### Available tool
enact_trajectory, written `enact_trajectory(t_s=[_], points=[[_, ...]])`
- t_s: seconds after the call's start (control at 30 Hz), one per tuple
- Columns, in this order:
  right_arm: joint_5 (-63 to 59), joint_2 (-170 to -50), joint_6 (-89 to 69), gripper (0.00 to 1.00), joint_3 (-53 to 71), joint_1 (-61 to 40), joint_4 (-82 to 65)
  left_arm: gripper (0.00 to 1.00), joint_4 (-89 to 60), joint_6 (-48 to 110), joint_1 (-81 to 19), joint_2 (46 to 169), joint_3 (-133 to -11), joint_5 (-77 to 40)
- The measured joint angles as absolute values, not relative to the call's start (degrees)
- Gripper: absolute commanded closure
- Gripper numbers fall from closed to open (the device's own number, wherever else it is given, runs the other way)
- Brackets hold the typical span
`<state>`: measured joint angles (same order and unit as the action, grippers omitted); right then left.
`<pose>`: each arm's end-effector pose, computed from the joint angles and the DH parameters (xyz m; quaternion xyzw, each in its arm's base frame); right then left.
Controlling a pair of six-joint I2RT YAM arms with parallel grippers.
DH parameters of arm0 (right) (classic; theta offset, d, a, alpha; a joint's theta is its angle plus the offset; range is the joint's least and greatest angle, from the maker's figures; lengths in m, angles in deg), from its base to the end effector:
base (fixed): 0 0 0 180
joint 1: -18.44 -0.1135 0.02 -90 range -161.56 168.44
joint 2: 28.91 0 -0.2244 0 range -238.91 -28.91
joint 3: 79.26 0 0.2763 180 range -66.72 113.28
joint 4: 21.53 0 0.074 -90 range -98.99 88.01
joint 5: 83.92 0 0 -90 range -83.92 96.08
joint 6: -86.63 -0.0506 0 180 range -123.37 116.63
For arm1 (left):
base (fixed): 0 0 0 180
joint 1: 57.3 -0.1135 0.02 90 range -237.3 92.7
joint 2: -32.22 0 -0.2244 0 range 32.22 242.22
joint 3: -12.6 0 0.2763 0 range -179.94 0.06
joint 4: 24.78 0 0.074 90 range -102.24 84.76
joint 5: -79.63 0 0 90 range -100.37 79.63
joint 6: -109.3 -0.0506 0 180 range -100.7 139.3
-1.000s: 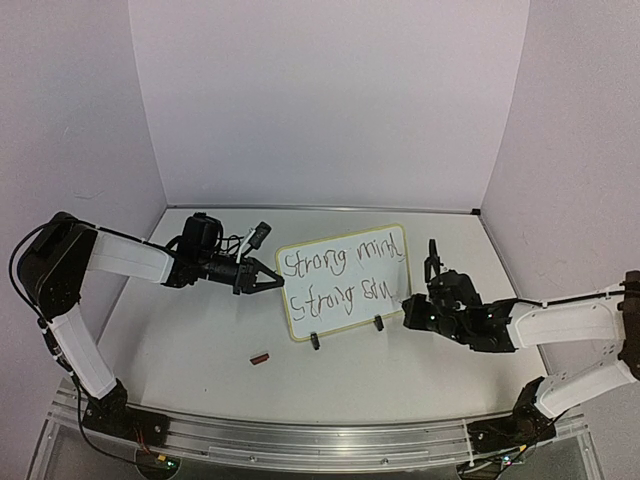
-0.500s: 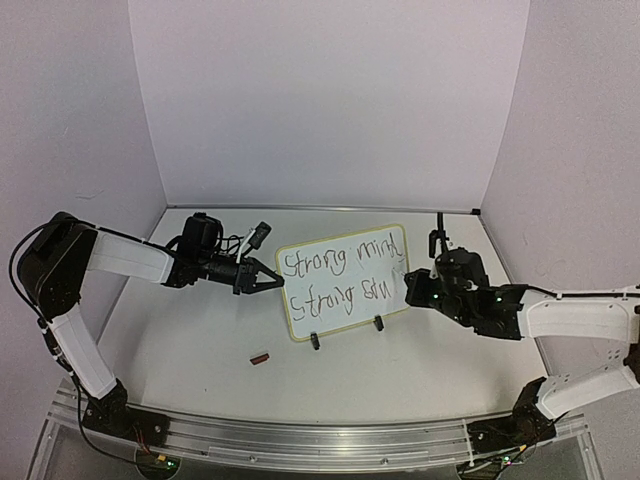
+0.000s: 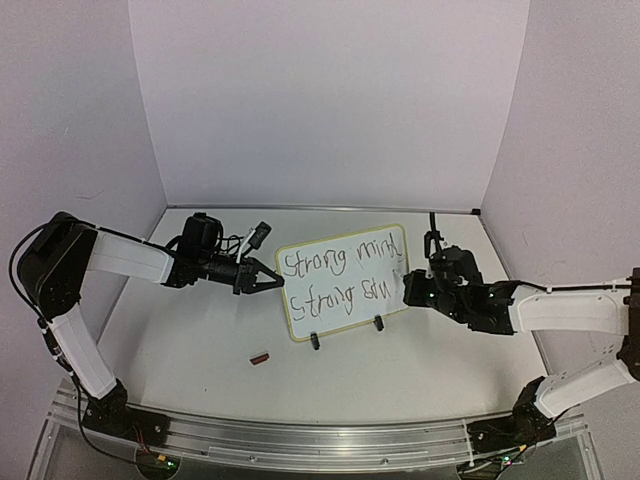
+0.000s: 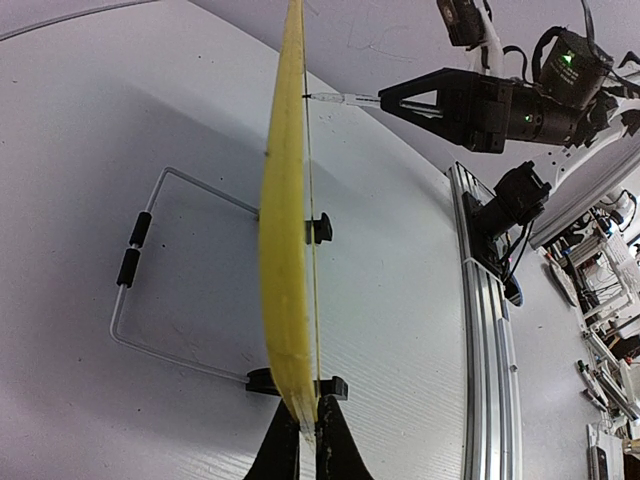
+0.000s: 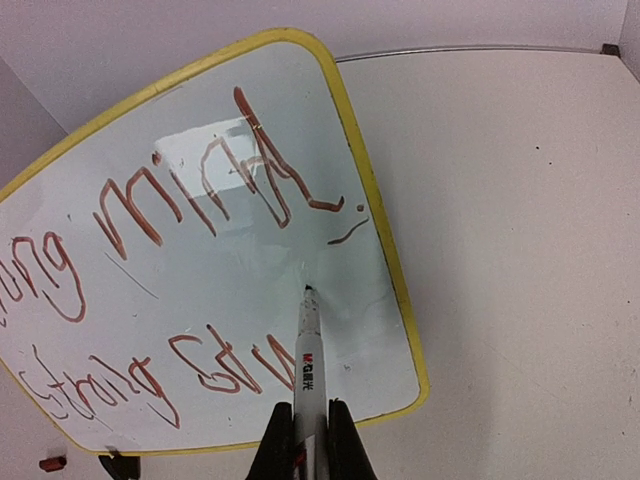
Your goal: Write a sentence on the whiteboard
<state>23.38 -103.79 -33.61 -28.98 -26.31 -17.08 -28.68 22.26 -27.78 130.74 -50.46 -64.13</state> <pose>0.2376 0.2143 0.1557 -0.0319 0.8549 0.2024 0.4767 0.2991 -0.2163 0.1207 0.3936 0.7069 -0.5006 0.3077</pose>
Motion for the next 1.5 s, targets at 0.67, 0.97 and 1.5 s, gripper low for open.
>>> enact_trajectory(t_s=[0.67,0.97,1.5], points=[[19.98,-103.04,-39.96,1.0,-36.49,-26.27,-18.1,1.0,-28.69,22.26,-27.74,130.74,-50.46,-64.13],[19.67,-98.04,-42.33,1.0,-38.03,-26.34,-16.46,1.0,-28.69,22.26,-27.72,130.74,-50.46,-64.11],[21.72,-98.12,-42.18,1.0,-37.98,-26.34,-14.15,1.0,-28.69,22.26,-27.72,130.74,-50.46,-64.11]])
